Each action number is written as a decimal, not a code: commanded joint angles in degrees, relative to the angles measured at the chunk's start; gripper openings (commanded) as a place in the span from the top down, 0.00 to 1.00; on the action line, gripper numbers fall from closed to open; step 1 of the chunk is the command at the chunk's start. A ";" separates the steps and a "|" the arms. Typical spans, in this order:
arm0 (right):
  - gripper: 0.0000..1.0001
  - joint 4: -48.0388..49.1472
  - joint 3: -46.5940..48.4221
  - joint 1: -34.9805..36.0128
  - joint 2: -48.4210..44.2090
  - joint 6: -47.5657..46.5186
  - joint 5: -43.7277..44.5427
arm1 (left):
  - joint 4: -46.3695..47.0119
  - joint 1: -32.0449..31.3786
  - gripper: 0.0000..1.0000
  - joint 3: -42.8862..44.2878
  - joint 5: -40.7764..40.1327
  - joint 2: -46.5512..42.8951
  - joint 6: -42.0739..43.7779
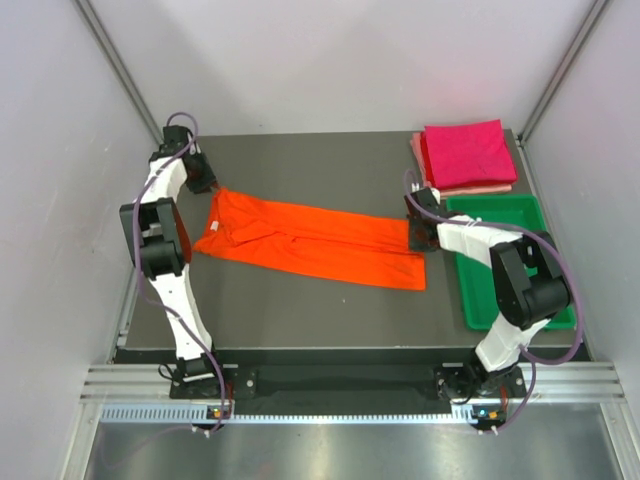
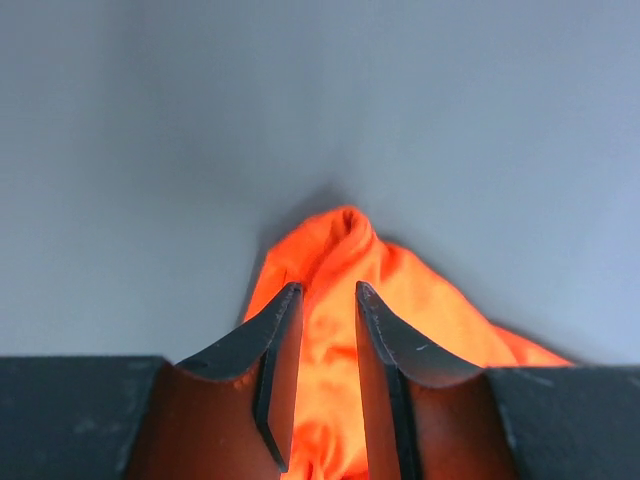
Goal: Fold and stack the t-shirts
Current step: Fold the tshirt
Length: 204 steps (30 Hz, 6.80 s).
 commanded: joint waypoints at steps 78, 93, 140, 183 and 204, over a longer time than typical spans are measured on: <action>0.67 12.33 21.79 25.97 6.54 -3.34 -5.96 | -2.06 -5.14 0.69 -29.70 -12.25 -20.52 -5.78; 0.68 8.92 48.15 33.28 28.60 -2.68 -4.73 | 0.05 -3.45 0.69 -25.84 -2.06 -20.08 -4.39; 0.73 3.47 57.57 38.20 39.59 10.44 2.14 | 1.37 -11.89 0.68 -29.62 -3.80 -17.01 -4.56; 0.81 5.40 52.21 34.43 32.21 13.61 8.64 | -7.59 -11.36 1.00 -12.39 -22.88 -9.28 -4.82; 0.85 6.36 42.20 33.81 23.87 15.72 -0.77 | -9.71 -5.49 0.69 -14.31 -14.04 -15.24 -1.66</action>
